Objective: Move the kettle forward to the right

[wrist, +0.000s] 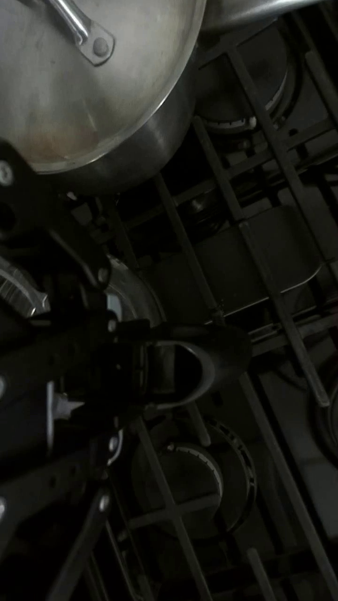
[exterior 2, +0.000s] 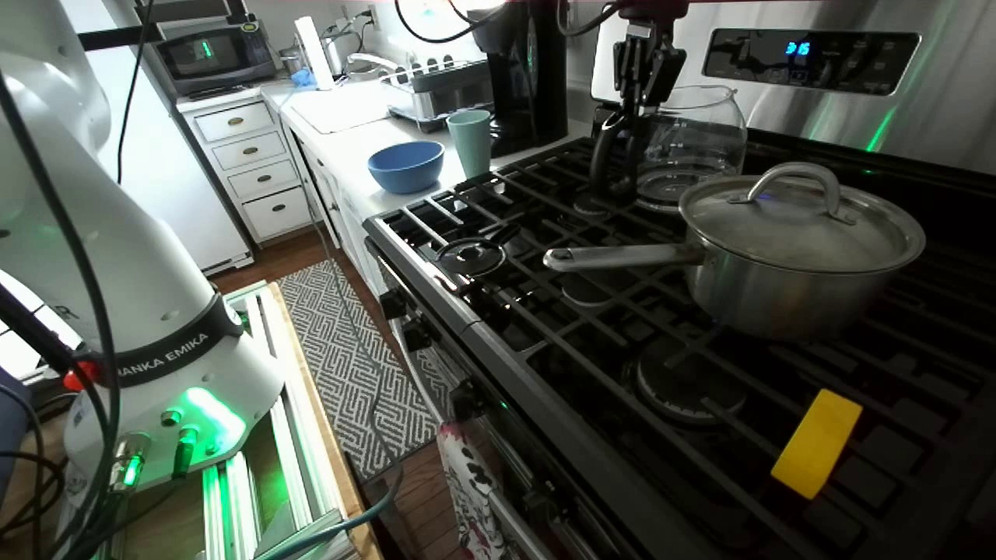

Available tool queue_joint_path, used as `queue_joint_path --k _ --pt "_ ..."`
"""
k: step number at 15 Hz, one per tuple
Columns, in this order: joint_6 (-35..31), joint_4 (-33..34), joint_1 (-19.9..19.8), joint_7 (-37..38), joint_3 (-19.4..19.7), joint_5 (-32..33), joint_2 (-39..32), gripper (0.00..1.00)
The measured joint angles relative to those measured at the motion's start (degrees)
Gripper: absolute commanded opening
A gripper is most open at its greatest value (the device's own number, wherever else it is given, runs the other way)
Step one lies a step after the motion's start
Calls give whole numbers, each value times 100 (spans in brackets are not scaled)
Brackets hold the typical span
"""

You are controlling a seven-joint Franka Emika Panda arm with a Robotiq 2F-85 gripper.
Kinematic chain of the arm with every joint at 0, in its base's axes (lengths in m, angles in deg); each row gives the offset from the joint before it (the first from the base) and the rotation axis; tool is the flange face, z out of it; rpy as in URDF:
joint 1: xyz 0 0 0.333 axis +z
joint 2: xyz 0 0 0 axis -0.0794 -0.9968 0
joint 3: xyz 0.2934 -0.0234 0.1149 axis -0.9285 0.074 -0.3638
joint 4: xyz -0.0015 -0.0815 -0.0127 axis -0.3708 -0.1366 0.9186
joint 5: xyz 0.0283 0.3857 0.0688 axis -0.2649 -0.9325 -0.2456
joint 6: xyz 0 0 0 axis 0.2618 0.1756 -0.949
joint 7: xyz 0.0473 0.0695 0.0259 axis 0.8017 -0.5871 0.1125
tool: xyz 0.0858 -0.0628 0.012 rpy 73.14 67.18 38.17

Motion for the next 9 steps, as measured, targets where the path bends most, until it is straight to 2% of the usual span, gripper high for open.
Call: queue_joint_path --k 9 --pt "238 1051 47 42 -2 -131 -834 8"
